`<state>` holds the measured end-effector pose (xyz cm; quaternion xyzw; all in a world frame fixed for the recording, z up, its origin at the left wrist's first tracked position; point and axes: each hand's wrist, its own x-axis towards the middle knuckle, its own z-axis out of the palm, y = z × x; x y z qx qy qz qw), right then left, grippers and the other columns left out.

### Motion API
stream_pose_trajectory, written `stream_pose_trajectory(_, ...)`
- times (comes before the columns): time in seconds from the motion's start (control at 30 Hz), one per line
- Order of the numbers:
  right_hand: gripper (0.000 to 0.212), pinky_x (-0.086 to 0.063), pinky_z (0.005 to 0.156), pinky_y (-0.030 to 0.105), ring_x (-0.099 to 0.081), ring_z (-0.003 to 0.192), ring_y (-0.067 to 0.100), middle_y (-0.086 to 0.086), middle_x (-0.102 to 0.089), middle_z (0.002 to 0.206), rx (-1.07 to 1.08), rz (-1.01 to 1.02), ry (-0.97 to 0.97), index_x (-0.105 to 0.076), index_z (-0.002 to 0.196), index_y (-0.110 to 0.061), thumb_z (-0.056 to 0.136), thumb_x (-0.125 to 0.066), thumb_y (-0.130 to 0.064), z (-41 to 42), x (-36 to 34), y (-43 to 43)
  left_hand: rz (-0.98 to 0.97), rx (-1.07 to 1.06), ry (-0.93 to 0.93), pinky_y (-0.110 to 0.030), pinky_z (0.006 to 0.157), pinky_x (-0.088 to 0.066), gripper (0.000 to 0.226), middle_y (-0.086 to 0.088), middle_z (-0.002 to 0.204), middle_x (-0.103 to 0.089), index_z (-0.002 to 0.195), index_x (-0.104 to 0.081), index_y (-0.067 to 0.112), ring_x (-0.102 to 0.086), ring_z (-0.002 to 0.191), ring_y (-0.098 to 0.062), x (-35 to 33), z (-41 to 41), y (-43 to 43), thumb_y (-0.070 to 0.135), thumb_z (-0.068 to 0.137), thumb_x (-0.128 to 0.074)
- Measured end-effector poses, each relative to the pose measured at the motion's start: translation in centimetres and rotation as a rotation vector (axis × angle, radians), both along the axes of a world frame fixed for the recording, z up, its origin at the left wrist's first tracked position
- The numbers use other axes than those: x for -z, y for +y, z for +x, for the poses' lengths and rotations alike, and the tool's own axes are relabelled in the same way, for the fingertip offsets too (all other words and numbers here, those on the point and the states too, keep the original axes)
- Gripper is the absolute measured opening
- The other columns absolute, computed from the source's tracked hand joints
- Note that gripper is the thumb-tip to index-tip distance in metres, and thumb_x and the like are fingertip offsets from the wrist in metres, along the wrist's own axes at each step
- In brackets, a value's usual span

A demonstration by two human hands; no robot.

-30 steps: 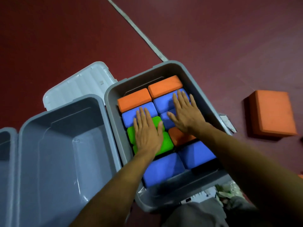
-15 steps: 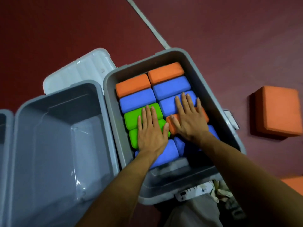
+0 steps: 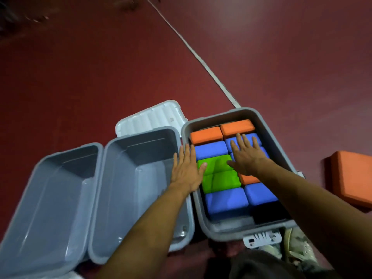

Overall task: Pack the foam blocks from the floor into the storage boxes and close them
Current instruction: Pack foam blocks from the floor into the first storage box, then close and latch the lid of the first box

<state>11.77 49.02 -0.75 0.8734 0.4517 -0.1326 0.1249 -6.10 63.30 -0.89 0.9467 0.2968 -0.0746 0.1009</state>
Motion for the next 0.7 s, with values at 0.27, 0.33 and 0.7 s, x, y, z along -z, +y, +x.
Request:
stream_pose_trajectory(0.27,0.085,-0.001,0.12,0.058,0.001,0.154,0.034,0.019,0.005,0.166,-0.249,-0.029,-0.023,-0.006,0.16,-0.012,0.098,-0.034,-0.064,-8.7,-6.2,9.2,-0.048,-0.183,-0.004,-0.047,0.124,0.006,0.079,-0.008,0.166,0.016,0.159,0.01,0.015,0.019,0.152,-0.026,-5.6,-9.3,5.3,0.062,0.102,-0.017)
stream_pose_trajectory(0.33,0.085,0.0,0.122,0.057,0.005,0.154,0.032,0.017,0.008,0.166,-0.323,-0.069,-0.017,-0.003,0.16,-0.014,0.098,-0.033,-0.064,-12.6,-6.6,11.7,-0.071,-0.237,-0.013,-0.047,0.124,0.007,0.079,-0.006,0.166,0.017,0.159,0.011,0.016,0.02,0.152,-0.025,-6.2,-12.8,5.9,0.062,0.102,-0.017)
stream_pose_trajectory(0.7,0.081,-0.001,0.122,0.058,0.0,0.153,0.04,0.009,0.008,0.168,-0.767,-0.065,0.064,0.009,0.16,-0.023,0.101,-0.036,-0.057,-37.9,-10.4,23.2,-0.073,-0.645,-0.036,-0.049,0.124,0.005,0.078,-0.01,0.167,0.014,0.16,0.01,0.02,0.016,0.153,-0.031,-8.1,-35.9,11.0,0.061,0.102,-0.023)
